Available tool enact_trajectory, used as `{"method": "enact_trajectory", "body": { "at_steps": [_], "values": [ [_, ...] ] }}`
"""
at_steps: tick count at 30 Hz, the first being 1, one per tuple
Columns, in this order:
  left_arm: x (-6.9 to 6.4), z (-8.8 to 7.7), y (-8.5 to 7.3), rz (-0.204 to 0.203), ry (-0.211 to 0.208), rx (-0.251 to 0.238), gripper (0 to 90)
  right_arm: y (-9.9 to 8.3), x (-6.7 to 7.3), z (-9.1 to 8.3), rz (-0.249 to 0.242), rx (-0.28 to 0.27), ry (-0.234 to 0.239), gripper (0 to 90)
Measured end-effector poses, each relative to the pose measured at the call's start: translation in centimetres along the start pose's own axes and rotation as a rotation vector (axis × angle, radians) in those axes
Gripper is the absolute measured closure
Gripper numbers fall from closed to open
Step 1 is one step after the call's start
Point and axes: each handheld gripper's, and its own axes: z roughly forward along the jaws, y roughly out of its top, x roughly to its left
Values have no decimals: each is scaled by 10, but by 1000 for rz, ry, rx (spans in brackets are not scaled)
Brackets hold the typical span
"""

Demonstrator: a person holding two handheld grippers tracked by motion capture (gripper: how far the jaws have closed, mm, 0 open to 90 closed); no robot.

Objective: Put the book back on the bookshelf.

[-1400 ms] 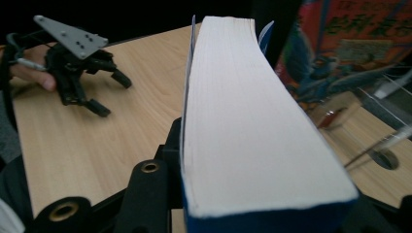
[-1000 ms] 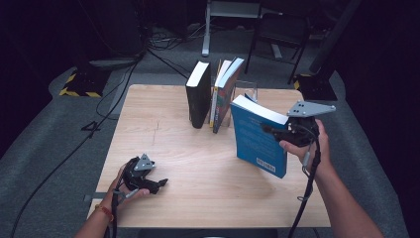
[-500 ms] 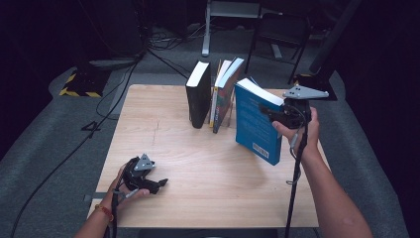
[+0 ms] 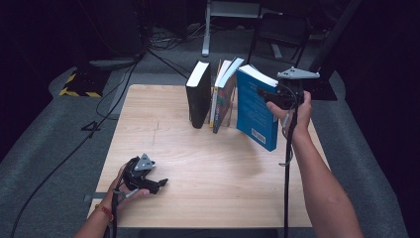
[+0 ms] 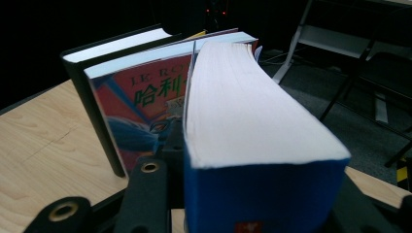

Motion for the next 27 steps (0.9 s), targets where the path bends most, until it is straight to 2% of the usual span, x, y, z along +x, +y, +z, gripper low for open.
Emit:
{"method": "enact_trajectory", "body": {
  "at_steps": [4,9,17,23,27],
  "values": [
    [0,0,0,-1,0,0,145,5,-3,9,26,-8,-14,613],
    [0,0,0,0,-3,0,145,10,-1,21,35,-10,-48,612],
    [0,0,0,2,-4,-1,147,17,-1,45,71,-17,-108,612],
    [-1,0,0,12,-7,1,148,21,3,59,79,-15,-154,611],
    [-2,0,1,15,-9,1,148,23,3,70,103,-30,-193,612]
  ]
}}
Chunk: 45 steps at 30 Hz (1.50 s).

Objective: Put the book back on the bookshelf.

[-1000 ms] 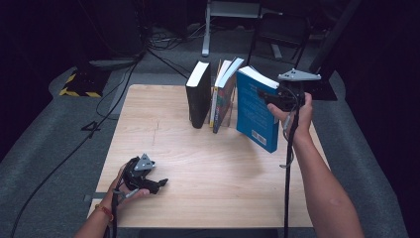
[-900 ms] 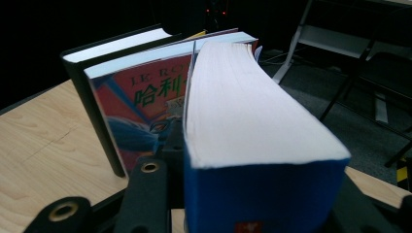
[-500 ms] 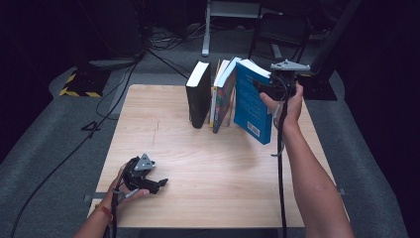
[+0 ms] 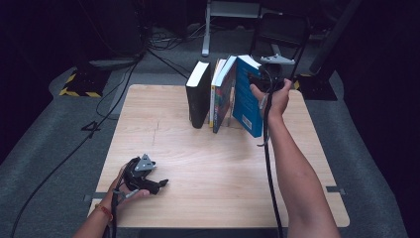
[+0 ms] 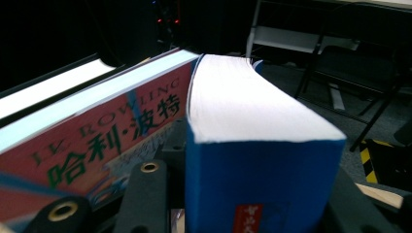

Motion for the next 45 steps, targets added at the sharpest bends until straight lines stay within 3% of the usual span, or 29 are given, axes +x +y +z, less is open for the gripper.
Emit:
{"method": "enact_trajectory", "body": {
  "at_steps": [12,26,28,31,38,42,44,45],
  "values": [
    [-2,1,1,16,-14,0,148,10,1,26,25,-29,-51,611],
    [-5,1,0,33,-33,1,148,18,6,48,4,-67,-97,612],
    [-5,1,0,36,-34,1,148,15,4,48,36,-90,-102,612],
    [-5,1,1,38,-35,1,148,13,4,49,38,-102,-105,611],
    [-7,1,1,43,-40,1,149,0,9,49,17,-166,-103,611],
    [-7,1,1,44,-42,1,148,-9,11,48,1,-165,-90,611],
    [-8,1,1,43,-42,2,148,-17,10,50,12,-149,-84,611],
    [-8,1,1,44,-42,1,148,-22,7,49,39,-175,-77,610]
  ]
}}
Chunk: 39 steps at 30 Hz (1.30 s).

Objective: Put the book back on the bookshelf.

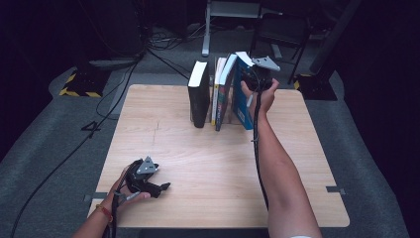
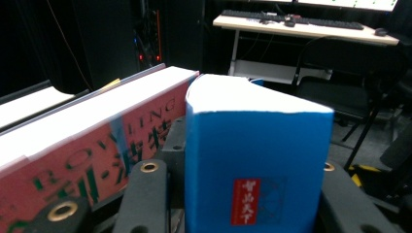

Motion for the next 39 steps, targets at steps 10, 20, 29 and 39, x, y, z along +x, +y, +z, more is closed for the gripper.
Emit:
{"method": "enact_trajectory", "body": {
  "at_steps": [10,20,29,39],
  "values": [
    [-1,1,0,0,-2,-3,148,-11,-3,-19,-18,10,45,606],
    [-2,0,0,0,-3,-3,148,-16,-7,-41,-45,89,105,595],
    [-2,1,0,1,-5,-3,148,-1,-13,-44,-46,249,176,551],
    [-2,1,0,6,-7,-1,147,13,-20,-44,-66,409,242,496]
  ]
}}
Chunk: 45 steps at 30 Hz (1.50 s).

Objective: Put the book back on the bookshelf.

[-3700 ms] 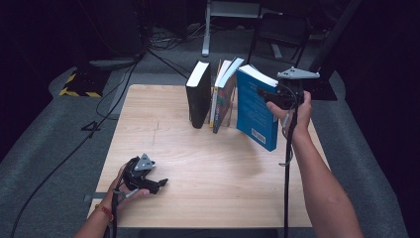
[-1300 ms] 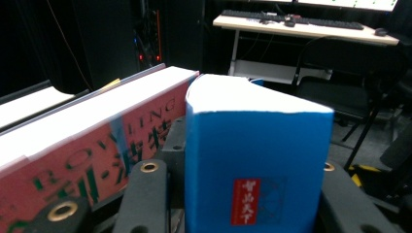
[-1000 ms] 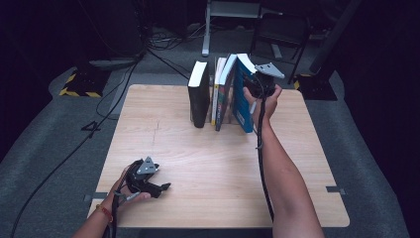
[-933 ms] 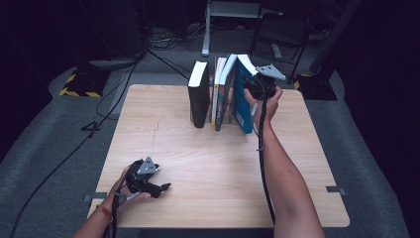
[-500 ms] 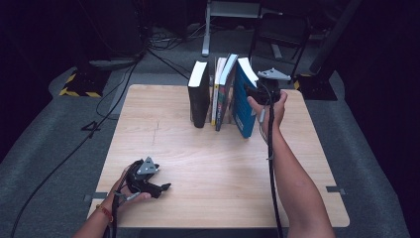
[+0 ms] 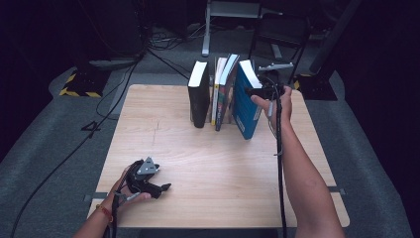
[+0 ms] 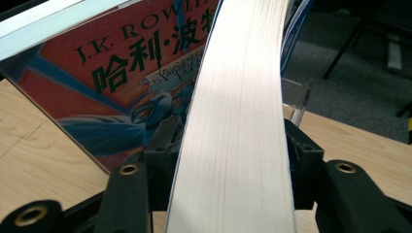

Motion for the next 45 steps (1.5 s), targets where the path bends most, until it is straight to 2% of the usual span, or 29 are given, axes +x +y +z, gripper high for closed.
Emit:
{"method": "enact_trajectory", "body": {
  "at_steps": [5,11,15,18,23,30,34,38,41,45],
  "values": [
    [0,0,0,0,-2,0,147,13,-3,7,-15,81,12,483],
    [0,0,0,1,-3,0,146,28,2,8,-69,132,-53,575],
    [0,0,0,2,-4,2,146,32,0,9,-54,139,-70,595],
    [0,0,0,4,-6,1,146,34,-3,11,-32,122,-80,602],
    [0,0,0,7,-12,0,146,43,-1,12,-38,115,-97,603],
    [0,0,0,11,-16,1,147,55,-5,7,17,52,-138,604],
    [0,0,0,13,-16,0,146,61,-6,8,27,26,-151,604],
    [-1,0,0,17,-23,1,147,67,-6,16,45,10,-174,603],
    [-1,0,0,21,-25,1,146,66,-6,20,54,5,-182,603],
    [-1,0,-1,23,-31,-1,147,63,-5,28,73,-24,-216,603]
  ]
}}
